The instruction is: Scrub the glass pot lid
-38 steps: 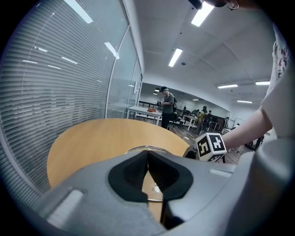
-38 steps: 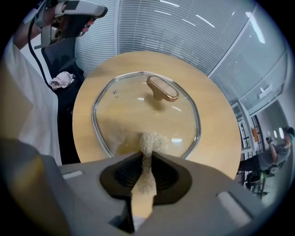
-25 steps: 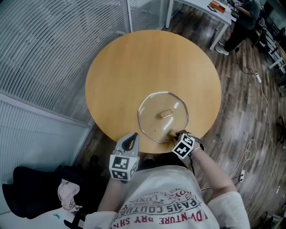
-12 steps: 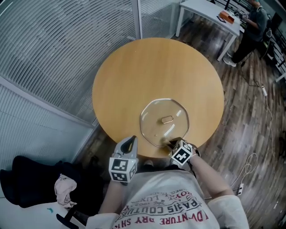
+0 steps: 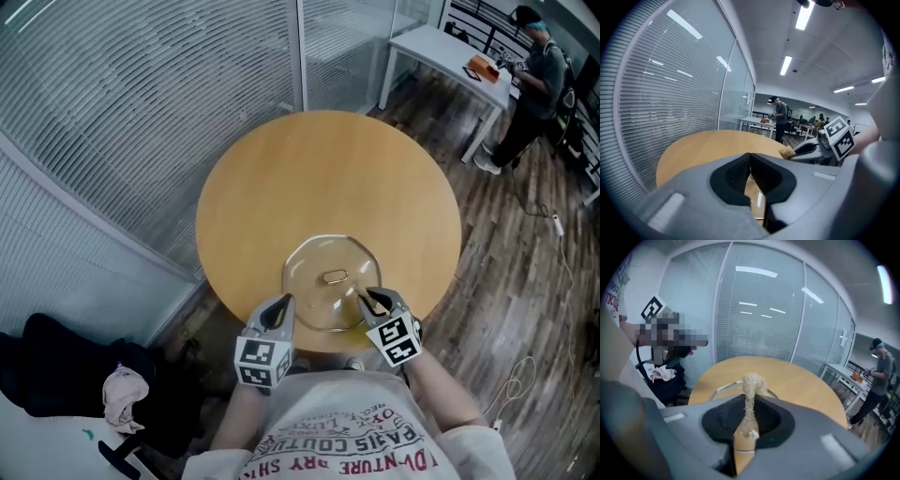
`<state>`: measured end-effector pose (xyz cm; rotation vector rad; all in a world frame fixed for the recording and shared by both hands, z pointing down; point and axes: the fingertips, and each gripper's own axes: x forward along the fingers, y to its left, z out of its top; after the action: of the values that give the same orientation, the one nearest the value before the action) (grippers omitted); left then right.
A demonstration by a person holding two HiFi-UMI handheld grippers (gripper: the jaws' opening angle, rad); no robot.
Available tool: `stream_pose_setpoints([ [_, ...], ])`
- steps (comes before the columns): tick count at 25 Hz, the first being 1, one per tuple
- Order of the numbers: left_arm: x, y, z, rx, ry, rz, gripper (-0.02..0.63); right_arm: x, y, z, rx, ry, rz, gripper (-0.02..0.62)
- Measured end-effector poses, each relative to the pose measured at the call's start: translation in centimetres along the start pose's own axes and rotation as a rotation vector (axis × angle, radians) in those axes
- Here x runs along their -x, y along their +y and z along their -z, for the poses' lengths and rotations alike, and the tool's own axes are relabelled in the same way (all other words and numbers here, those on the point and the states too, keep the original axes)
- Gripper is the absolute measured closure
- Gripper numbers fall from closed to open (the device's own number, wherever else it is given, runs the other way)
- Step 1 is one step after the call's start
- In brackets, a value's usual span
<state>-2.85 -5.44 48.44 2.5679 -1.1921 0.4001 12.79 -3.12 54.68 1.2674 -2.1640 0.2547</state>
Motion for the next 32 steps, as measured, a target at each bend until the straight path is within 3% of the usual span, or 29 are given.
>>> stream_pose_setpoints([
  [6, -0.4, -1.4, -1.9, -0.017, -0.032, -0.009, 0.598, 4.1, -2.9, -5.2, -0.016, -0.241, 0.085, 0.537],
  [11, -0.2, -2.5, -3.6, -0.034, -0.07, -0.014, 0.598, 6.6, -3.8, -7.6, -0.021, -0.358, 0.11, 0.538],
  [32, 0.5, -5.3, -5.3, -0.057, -0.119, -0.017, 0.598, 9.6, -4.0, -8.4, -0.085, -0.414, 0.117, 0.541],
])
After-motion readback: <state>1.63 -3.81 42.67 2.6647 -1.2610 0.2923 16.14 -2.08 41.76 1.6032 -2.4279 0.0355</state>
